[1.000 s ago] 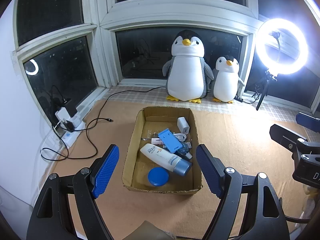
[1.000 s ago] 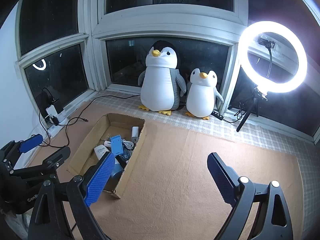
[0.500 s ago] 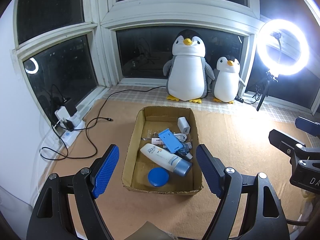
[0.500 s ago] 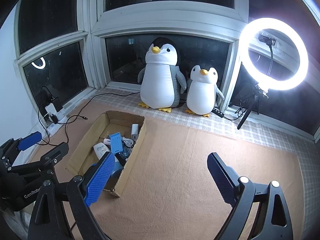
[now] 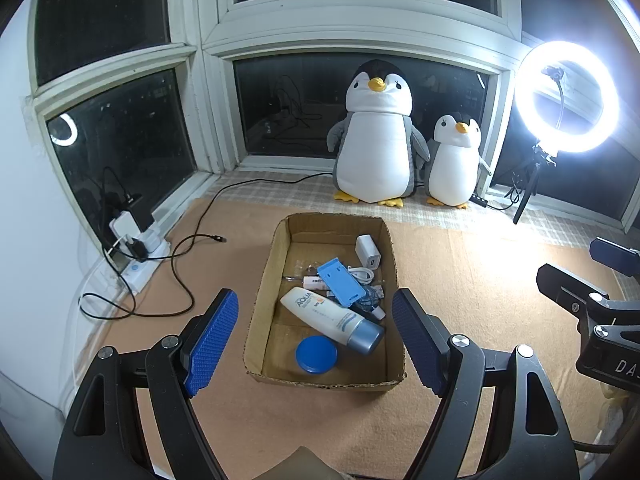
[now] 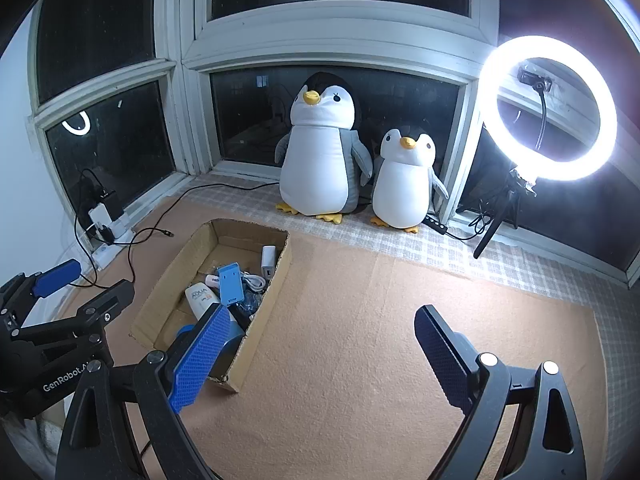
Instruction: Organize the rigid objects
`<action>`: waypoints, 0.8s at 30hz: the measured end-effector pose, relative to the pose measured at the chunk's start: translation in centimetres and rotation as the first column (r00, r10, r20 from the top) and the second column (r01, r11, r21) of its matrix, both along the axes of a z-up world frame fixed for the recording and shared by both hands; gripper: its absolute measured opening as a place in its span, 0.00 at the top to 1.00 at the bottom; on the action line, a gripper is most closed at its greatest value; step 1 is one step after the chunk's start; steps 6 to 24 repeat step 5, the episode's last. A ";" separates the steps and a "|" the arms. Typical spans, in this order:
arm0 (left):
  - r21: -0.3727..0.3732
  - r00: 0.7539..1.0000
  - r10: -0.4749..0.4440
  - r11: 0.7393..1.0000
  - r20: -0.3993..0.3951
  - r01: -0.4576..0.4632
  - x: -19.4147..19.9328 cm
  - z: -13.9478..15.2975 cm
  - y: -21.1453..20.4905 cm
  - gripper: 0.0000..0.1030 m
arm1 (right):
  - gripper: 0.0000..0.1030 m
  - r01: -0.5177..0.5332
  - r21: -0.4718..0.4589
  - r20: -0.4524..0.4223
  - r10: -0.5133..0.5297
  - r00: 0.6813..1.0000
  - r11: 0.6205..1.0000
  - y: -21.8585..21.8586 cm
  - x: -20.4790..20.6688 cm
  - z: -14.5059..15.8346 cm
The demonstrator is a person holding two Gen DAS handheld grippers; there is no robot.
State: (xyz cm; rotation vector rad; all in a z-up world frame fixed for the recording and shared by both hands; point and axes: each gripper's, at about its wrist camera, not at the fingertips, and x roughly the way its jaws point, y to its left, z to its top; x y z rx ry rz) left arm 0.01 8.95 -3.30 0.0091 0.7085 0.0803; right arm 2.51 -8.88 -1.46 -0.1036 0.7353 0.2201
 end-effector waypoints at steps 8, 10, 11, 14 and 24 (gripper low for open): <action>0.000 1.000 0.010 1.000 0.002 -0.010 0.1 -0.1 0.1 0.23 | 0.11 0.002 0.001 -0.005 -0.002 1.000 1.000 -0.3 0.1 -0.1; 0.000 1.000 0.010 1.000 0.002 -0.010 0.1 -0.1 0.1 0.23 | 0.11 0.002 0.001 -0.005 -0.002 1.000 1.000 -0.3 0.1 -0.1; 0.000 1.000 0.010 1.000 0.002 -0.010 0.1 -0.1 0.1 0.23 | 0.11 0.002 0.001 -0.005 -0.002 1.000 1.000 -0.3 0.1 -0.1; 0.000 1.000 0.010 1.000 0.002 -0.010 0.1 -0.1 0.1 0.23 | 0.11 0.002 0.001 -0.005 -0.002 1.000 1.000 -0.3 0.1 -0.1; 0.000 1.000 0.010 1.000 0.002 -0.010 0.1 -0.1 0.1 0.23 | 0.11 0.002 0.001 -0.005 -0.002 1.000 1.000 -0.3 0.1 -0.1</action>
